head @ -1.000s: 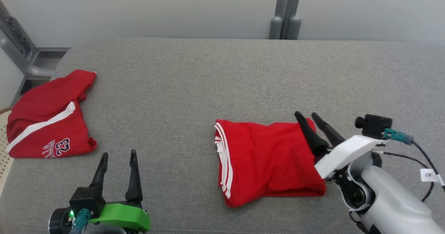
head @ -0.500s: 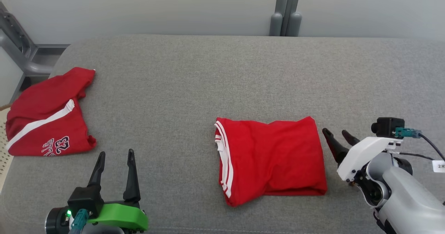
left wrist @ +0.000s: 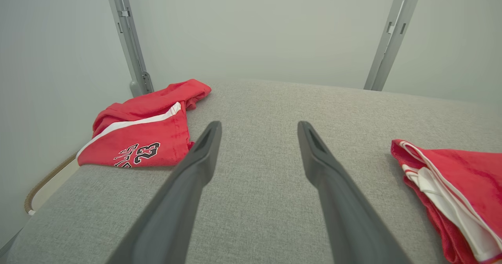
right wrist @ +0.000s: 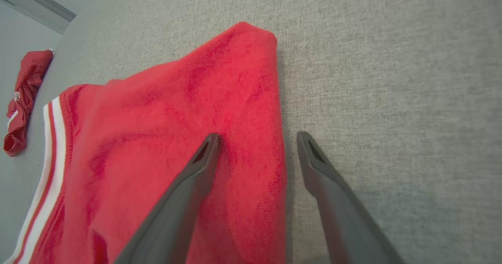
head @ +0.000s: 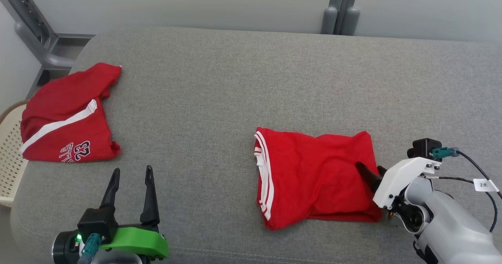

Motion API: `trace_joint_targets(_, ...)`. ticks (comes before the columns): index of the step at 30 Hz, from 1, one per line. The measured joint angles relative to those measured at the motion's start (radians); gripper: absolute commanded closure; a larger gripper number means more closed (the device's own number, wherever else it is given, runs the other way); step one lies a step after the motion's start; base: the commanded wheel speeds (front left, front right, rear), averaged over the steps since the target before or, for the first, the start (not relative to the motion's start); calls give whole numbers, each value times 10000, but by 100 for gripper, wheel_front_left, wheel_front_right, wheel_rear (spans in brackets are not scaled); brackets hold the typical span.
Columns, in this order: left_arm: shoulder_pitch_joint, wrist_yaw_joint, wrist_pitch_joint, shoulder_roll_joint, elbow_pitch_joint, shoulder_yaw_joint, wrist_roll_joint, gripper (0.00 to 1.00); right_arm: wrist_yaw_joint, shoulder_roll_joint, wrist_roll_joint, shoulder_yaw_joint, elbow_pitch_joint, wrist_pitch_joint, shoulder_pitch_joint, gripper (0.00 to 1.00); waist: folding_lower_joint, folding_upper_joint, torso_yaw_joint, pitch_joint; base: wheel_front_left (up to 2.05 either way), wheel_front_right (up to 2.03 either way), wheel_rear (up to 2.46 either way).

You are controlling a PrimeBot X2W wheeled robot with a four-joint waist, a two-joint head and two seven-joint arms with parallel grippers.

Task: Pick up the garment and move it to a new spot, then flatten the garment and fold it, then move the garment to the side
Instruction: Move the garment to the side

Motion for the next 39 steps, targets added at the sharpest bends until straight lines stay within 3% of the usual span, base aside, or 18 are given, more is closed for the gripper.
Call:
trace_joint_targets(6, -5, 2, 0, 0, -4, 38, -27, 0, 2, 127, 550, -15, 380, 566, -190, 0, 0, 0, 73, 98, 0, 0, 0)
trace_joint_targets(7, -7, 2, 0, 0, 0, 38, -52, 0, 2, 130, 564, 15, 443, 623, -233, 18, 0, 0, 67, 108, 0, 0, 0)
trace_joint_targets(8, -13, 4, 0, 0, 4, 33, -61, 0, 2, 130, 564, 63, 489, 663, -291, 53, 0, 0, 64, 118, 0, 0, 0)
trace_joint_targets(9, -19, 4, 0, 0, 12, 27, -71, 0, 2, 138, 575, 102, 504, 663, -341, 80, 0, 0, 63, 128, 0, 0, 0)
trace_joint_targets(10, -25, 6, 0, 0, 23, 19, -73, 0, 2, 174, 660, 127, 499, 667, -363, 100, 0, 0, 63, 134, 0, 0, 0)
trace_joint_targets(26, -104, 10, 0, 0, -92, 226, -115, 0, 2, -487, 788, 654, 232, 31, -1708, 100, 0, 0, -213, 188, 0, 0, 0)
trace_joint_targets(39, -511, -148, 0, 38, -872, 838, 330, 0, 2, -2188, 420, 702, 989, 119, -4115, 100, 0, 0, -707, 1342, 0, 0, 0)
